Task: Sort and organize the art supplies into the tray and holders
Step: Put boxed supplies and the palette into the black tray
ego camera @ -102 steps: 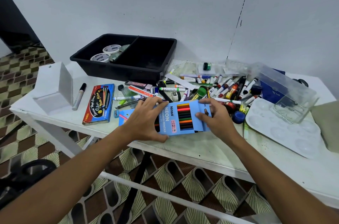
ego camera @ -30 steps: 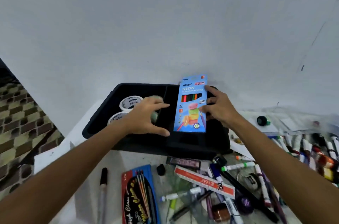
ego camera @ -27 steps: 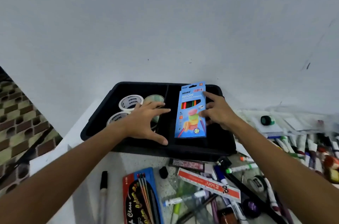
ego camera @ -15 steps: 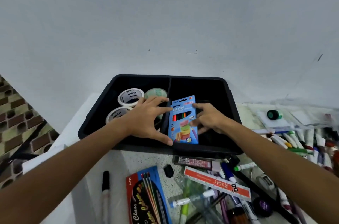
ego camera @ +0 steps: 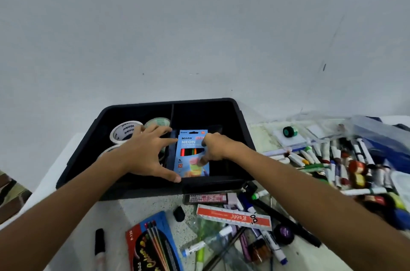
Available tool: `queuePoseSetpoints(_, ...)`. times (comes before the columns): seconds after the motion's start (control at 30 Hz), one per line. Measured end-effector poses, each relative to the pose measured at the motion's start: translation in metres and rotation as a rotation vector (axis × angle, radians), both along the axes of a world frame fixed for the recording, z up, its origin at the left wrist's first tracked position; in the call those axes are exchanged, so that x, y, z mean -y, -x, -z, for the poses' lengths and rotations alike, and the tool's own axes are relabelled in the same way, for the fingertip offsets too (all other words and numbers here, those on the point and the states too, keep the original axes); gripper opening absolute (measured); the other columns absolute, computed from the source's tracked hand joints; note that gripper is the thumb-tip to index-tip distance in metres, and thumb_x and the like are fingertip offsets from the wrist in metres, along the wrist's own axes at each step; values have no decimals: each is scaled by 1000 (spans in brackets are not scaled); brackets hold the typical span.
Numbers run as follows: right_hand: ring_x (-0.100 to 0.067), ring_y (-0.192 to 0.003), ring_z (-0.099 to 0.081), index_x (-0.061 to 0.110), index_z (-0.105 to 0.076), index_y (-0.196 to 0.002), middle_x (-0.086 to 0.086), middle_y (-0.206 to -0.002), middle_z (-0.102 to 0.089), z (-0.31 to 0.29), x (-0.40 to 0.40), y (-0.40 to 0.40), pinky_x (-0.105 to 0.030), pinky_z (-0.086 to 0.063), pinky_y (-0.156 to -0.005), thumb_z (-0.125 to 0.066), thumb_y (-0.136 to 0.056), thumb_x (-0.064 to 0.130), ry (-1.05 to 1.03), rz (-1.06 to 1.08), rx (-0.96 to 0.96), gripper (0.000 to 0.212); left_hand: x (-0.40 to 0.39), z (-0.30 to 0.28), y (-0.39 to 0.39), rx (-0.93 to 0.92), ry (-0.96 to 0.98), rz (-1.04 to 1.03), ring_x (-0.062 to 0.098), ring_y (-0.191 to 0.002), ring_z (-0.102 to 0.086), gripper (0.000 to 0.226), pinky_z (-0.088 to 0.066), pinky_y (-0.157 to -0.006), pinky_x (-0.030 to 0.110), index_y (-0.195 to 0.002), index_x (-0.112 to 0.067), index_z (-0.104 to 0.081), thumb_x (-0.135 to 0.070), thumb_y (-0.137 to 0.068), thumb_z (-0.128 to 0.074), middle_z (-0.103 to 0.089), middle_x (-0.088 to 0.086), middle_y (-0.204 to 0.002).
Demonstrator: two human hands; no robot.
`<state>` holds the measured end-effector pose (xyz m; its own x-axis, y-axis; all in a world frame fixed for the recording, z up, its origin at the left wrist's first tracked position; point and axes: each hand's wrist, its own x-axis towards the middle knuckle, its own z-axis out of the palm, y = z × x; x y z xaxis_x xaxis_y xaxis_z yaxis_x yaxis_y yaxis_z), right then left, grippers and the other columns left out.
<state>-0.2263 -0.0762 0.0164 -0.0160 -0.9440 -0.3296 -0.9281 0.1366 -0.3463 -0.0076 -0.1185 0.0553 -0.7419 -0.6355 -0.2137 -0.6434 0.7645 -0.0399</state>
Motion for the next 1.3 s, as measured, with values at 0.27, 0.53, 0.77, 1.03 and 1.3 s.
queuePoseSetpoints(0.27, -13, -84, -58, 12, -61, -127, -5, -110, -64, -51, -80, 80, -19, -41, -75, -72, -85, 23, 395, 108, 306, 44, -15, -26, 92, -14, 92, 65, 16, -130, -33, 118, -25, -102, 43, -146, -35, -28, -100, -48, -20, -40, -6, -144)
queuePoseSetpoints(0.53, -14, -89, -63, 17, -61, -126, -2, -114, -63, -48, -188, 243, -24, -45, -76, -70, -87, 26, 406, 384, 205, 41, -74, -28, 264, -111, 67, 299, 22, -130, -40, 74, -35, -103, 40, -144, -30, -35, -68, -82, -52, -47, 1, -139)
queuePoseSetpoints(0.77, -21, -123, -49, 17, -56, -132, -6, -134, -55, -29, -235, 365, -31, -40, -100, -67, -88, 25, 462, 472, -4, 47, -103, 9, 389, -328, -29, 287, 22, -130, -37, 67, -38, -102, 39, -141, -24, -40, -55, -85, -60, -45, 4, -141)
queuePoseSetpoints(1.03, -31, -147, -11, 35, -17, -152, -7, -159, -17, -5, -234, 436, -56, -7, -115, -66, -78, 60, 161, 478, -230, 92, -92, 62, 466, -255, -30, 162, 28, -146, -6, 75, -16, -116, 52, -151, -32, -18, -61, -89, -49, -7, 6, -160)
queuePoseSetpoints(1.3, -27, -126, -45, 28, -42, -141, -4, -138, -51, -1, -234, 453, -44, -38, -98, -71, -76, 51, 420, 647, -71, 75, -87, 64, 467, -351, 11, 126, 26, -132, -29, 80, -36, -104, 43, -149, -22, -25, -66, -86, -46, -35, 8, -146)
